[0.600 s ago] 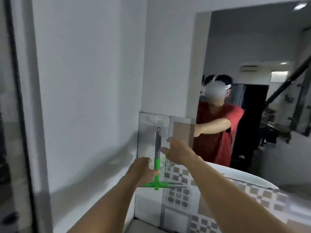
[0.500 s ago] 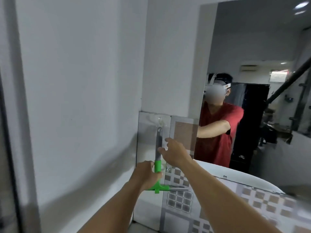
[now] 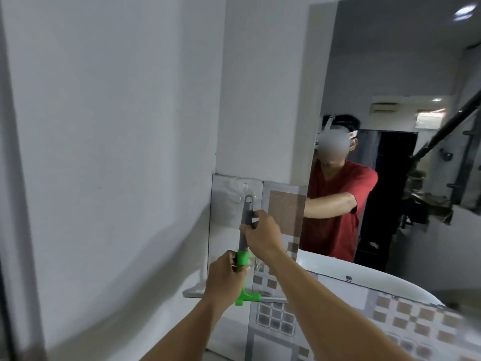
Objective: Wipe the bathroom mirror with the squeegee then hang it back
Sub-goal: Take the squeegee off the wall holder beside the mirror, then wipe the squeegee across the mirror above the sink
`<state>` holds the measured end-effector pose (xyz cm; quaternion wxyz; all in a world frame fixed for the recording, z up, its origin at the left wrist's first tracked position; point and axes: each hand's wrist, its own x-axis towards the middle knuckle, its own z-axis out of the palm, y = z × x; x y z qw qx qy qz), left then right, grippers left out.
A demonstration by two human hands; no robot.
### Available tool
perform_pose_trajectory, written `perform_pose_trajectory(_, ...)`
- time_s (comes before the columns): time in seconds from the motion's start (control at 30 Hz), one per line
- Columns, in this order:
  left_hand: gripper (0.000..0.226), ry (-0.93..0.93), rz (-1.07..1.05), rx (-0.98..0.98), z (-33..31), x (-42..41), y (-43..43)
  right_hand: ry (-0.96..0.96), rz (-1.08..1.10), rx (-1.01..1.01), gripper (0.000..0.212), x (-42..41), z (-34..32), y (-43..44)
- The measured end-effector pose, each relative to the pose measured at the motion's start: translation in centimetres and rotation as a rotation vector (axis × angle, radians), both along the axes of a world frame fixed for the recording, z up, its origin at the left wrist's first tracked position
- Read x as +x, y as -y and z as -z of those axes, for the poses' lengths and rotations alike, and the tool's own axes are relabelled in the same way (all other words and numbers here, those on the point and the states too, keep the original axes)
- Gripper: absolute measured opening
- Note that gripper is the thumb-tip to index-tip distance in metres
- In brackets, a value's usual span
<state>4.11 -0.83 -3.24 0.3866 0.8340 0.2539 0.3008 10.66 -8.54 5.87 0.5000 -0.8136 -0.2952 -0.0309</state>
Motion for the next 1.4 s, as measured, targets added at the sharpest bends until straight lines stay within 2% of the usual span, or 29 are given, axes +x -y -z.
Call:
perform_pose_trajectory(0.2, 0.016, 0.048, 0.017, 0.093, -3.2, -3.5, 4.2, 0.105, 0.011, 0.001, 0.040, -3.2, -3.2, 5.7)
perform_pose_trajectory(0.37, 0.011, 0.040, 0.116, 0.231, -7.0, -6.6, 9.3, 0.360, 0.182, -0.195, 0.048, -6.0, -6.5, 13.5)
perform_pose_trajectory(0.57, 0.012, -0.016, 0.242, 0.394, -12.2, -9.4, 15.3, 0.668, 0.297, -0.211, 0.041, -8.0, -8.7, 22.9)
perform_pose_trajectory(0.7, 0.019, -0.025, 0.285, 0.531, -15.6, -9.9, 17.7, 0.936, 0.286, -0.453, 0.034, -8.8, -10.1, 27.2)
perform_pose_trajectory(0.77, 0.022, -0.001, 0.327, 0.604, -17.3, -9.7, 18.6, 0.935, 0.228, -0.515, 0.030, -9.1, -11.1, 28.9)
perform_pose_trajectory(0.9, 0.024, 0.069, 0.394, 0.734, -20.8, -8.7, 19.7, 0.911, 0.145, -0.516, 0.020, -8.5, -12.7, 31.2)
perform_pose_trajectory(1.07, 0.025, 0.155, 0.439, 0.891, -24.6, -6.1, 19.4, 0.998, 0.181, -0.470, 0.031, -6.6, -14.4, 31.8)
perform_pose_trajectory(1.13, 0.029, 0.287, 0.374, 0.951, -25.8, -5.2, 19.1, 1.019, 0.214, -0.416, 0.037, -5.8, -15.4, 31.4)
perform_pose_trajectory(1.17, 0.032, 0.410, 0.309, 0.979, -26.0, -4.8, 18.9, 1.026, 0.239, -0.394, 0.038, -5.3, -16.0, 31.1)
perform_pose_trajectory(1.27, 0.025, 0.780, 0.208, 0.974, -23.8, -3.5, 19.1, 1.027, 0.298, -0.368, 0.039, -3.3, -17.8, 30.3)
perform_pose_trajectory(1.33, 0.022, 0.798, 0.286, 1.028, -20.3, -1.4, 19.0, 1.036, 0.320, -0.376, 0.043, -1.9, -19.1, 29.7)
perform_pose_trajectory(1.4, 0.026, 0.668, 0.349, 1.055, -17.1, 1.3, 18.4, 1.042, 0.330, -0.397, 0.046, -0.8, -20.5, 29.3)
